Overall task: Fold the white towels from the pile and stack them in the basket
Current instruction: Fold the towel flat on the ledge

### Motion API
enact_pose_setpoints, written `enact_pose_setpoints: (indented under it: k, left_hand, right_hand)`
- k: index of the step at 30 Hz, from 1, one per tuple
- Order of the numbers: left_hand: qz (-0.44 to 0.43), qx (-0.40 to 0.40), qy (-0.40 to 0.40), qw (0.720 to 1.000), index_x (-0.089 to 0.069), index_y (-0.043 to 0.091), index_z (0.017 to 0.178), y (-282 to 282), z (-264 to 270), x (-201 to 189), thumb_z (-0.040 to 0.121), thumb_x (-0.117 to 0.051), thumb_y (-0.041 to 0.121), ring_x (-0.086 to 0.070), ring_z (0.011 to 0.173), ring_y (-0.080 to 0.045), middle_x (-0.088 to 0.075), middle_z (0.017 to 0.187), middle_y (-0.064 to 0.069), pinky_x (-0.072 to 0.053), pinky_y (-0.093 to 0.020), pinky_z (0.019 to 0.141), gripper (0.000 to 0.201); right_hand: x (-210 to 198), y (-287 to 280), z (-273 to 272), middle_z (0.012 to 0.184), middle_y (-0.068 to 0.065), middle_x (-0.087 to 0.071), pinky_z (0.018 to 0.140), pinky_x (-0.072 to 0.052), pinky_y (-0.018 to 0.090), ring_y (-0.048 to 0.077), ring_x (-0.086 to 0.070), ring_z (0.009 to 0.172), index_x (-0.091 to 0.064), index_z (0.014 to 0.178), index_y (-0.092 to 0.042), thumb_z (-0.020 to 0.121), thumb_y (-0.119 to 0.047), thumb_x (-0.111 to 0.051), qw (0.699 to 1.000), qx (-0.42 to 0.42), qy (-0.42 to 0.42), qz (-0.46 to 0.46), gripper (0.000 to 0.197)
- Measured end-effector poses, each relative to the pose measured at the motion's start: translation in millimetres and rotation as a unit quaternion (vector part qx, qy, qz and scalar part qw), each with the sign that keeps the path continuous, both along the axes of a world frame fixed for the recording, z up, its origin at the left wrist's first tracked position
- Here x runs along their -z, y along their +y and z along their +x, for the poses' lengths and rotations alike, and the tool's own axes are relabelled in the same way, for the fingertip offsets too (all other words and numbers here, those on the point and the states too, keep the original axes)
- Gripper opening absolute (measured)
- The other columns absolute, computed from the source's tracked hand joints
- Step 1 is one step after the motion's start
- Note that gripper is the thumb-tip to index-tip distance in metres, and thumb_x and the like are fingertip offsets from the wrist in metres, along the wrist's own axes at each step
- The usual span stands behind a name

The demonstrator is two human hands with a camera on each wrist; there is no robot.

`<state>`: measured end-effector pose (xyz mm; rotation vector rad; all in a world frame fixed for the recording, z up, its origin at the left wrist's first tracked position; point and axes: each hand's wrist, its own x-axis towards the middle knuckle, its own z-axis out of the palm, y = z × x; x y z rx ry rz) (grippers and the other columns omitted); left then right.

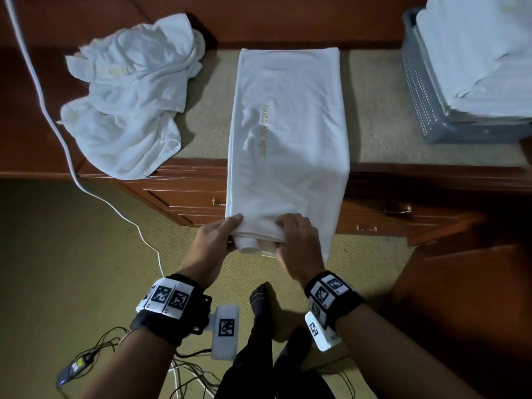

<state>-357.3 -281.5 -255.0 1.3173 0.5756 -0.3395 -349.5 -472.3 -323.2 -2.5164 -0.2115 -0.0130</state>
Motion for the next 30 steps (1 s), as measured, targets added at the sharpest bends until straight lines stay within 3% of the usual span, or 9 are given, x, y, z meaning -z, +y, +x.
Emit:
enact_pose_setpoints:
  k: [5,8,12,14,17,22,25,27,30]
  left_hand:
    - [0.007,-0.008,0.033,0.999,-0.067,-0.011,0.111,27,-1,8,0.102,-0.061,0.021,-0.073,0.099,-0.040,-0.075,0.108,-0.026,-0.059,-0.047,0.090,0.035]
    - [0.043,0.001,0.047,0.998,-0.070,-0.007,0.108,38,-3,23,0.101,-0.064,0.022,-0.074,0.100,-0.037,-0.077,0.106,-0.020,-0.059,-0.044,0.082,0.030]
    - [0.070,0.033,0.092,0.993,-0.070,0.002,0.111,40,-8,39,0.100,-0.066,0.023,-0.075,0.096,-0.033,-0.077,0.108,-0.017,-0.062,-0.041,0.074,0.024]
    - [0.047,0.036,0.117,0.991,-0.069,0.001,0.114,40,-12,43,0.101,-0.065,0.021,-0.076,0.094,-0.033,-0.076,0.108,-0.018,-0.063,-0.038,0.071,0.025]
    - [0.015,0.039,0.128,0.991,-0.069,-0.007,0.116,41,-17,48,0.098,-0.068,0.011,-0.076,0.092,-0.031,-0.075,0.112,-0.024,-0.064,-0.031,0.072,0.025]
    - [0.006,0.042,0.102,0.994,-0.066,-0.016,0.117,39,-18,46,0.091,-0.070,-0.002,-0.070,0.109,-0.031,-0.072,0.118,-0.023,-0.061,-0.021,0.073,0.030]
    - [-0.029,0.018,0.082,0.996,-0.068,-0.013,0.116,48,-16,46,0.084,-0.076,0.011,-0.071,0.108,-0.029,-0.073,0.119,-0.022,-0.062,-0.024,0.078,0.041]
    - [-0.078,-0.012,0.077,0.994,-0.066,-0.012,0.117,52,-17,44,0.093,-0.067,0.017,-0.072,0.108,-0.028,-0.073,0.118,-0.019,-0.062,-0.027,0.080,0.037]
    - [-0.062,-0.009,0.075,0.995,-0.066,-0.010,0.115,53,-23,51,0.103,-0.058,0.016,-0.071,0.105,-0.025,-0.072,0.116,-0.017,-0.062,-0.026,0.078,0.030]
  right_hand:
    - [29,-74,-2,0.098,0.007,-0.060,0.067,-0.049,0.035,0.032,-0.060,0.083,-0.064,0.095,-0.014,0.060,0.016,-0.071,0.992,0.078,0.078,-0.053,0.047]
    - [34,-112,0,0.106,0.005,-0.056,0.069,-0.041,0.034,0.029,-0.056,0.092,-0.059,0.099,-0.017,0.073,0.008,-0.070,0.982,0.119,0.135,-0.059,0.037]
    - [28,-132,-12,0.098,-0.003,-0.060,0.063,-0.038,0.024,0.020,-0.057,0.089,-0.059,0.097,-0.021,0.089,-0.005,-0.068,0.968,0.189,0.154,0.061,0.019]
    - [19,-131,-24,0.100,-0.006,-0.065,0.066,-0.041,0.018,0.015,-0.060,0.092,-0.063,0.103,-0.022,0.095,-0.009,-0.067,0.957,0.208,0.161,0.123,0.016]
    - [10,-129,-37,0.099,-0.009,-0.065,0.066,-0.044,0.020,0.014,-0.061,0.092,-0.061,0.105,-0.027,0.097,-0.016,-0.067,0.949,0.224,0.159,0.157,0.015]
    - [3,-127,-39,0.103,0.000,-0.066,0.058,-0.037,0.012,0.018,-0.060,0.090,-0.060,0.118,-0.021,0.096,0.001,-0.051,0.941,0.247,0.176,0.149,0.032]
    - [-5,-126,-42,0.099,-0.003,-0.064,0.060,-0.040,0.015,0.009,-0.059,0.082,-0.056,0.123,-0.023,0.096,0.003,-0.046,0.942,0.243,0.175,0.153,0.038]
    - [-6,-126,-48,0.097,-0.006,-0.062,0.061,-0.045,0.021,0.003,-0.060,0.084,-0.054,0.122,-0.026,0.099,0.000,-0.045,0.944,0.235,0.169,0.161,0.036]
    - [1,-129,-54,0.103,-0.007,-0.064,0.070,-0.062,0.036,0.013,-0.068,0.088,-0.055,0.111,-0.032,0.101,-0.004,-0.046,0.925,0.261,0.197,0.192,0.032]
